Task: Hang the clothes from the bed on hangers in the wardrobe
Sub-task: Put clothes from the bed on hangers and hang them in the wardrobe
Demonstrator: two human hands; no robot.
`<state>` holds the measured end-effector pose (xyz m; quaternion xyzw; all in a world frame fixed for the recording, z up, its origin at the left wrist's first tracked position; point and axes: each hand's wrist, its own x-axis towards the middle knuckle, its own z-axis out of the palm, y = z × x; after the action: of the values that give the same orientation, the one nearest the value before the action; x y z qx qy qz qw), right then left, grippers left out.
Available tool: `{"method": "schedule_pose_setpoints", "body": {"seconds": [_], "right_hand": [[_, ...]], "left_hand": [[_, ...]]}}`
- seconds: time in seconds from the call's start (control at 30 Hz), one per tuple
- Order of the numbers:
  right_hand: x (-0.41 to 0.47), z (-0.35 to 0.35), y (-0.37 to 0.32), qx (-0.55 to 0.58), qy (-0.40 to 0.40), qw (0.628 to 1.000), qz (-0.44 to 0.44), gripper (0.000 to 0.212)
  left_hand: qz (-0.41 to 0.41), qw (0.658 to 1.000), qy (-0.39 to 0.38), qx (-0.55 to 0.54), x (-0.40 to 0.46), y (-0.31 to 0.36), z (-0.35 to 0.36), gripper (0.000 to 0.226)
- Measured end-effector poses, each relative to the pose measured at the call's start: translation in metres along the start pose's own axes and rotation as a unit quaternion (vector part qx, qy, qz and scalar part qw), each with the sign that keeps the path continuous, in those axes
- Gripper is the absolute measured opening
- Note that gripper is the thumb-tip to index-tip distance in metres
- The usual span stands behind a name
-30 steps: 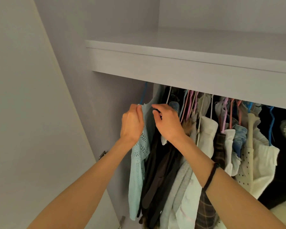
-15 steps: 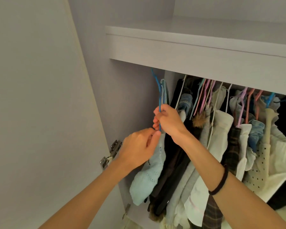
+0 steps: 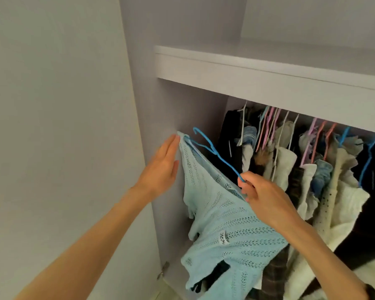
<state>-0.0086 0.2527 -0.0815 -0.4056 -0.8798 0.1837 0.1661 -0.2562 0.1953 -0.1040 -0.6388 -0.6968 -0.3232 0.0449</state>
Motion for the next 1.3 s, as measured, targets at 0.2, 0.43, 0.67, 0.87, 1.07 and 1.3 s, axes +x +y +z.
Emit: {"method": "schedule_pose_setpoints", "body": {"seconds": [0.2, 0.43, 0.67, 0.87, 1.07, 1.3], "right_hand": [[-0.038, -0.015, 0.02, 0.009, 0.02, 0.992, -0.125, 0.018], [-0.055, -0.034, 0.016, 0.065, 0.062, 0.973, -0.212, 0.019], [-0.068, 0.0, -0.052, 0.099, 0.001, 0.951, -0.293, 0.018], [-0.104, 0.071, -0.144, 0.098, -0.066, 0.927, -0.357, 0.021], [-0.166, 0.13, -0.248, 0.16, -0.057, 0.871, -0.46, 0.028], [-0.257, 0.166, -0.356, 0.317, -0.119, 0.726, -0.599, 0.03]], "left_hand": [[-0.062, 0.997, -0.001, 0.047, -0.028, 0.028, 0.017, 0.059], [-0.12, 0.986, 0.105, 0.056, -0.104, 0.048, -0.037, 0.051], [-0.275, 0.961, 0.026, -0.014, -0.243, 0.051, -0.123, 0.027], [-0.382, 0.921, 0.059, -0.054, -0.392, 0.066, -0.182, 0.019], [-0.475, 0.842, 0.249, 0.058, -0.513, 0.121, -0.219, 0.015], [-0.541, 0.678, 0.434, 0.243, -0.601, 0.224, -0.253, 0.015]]}}
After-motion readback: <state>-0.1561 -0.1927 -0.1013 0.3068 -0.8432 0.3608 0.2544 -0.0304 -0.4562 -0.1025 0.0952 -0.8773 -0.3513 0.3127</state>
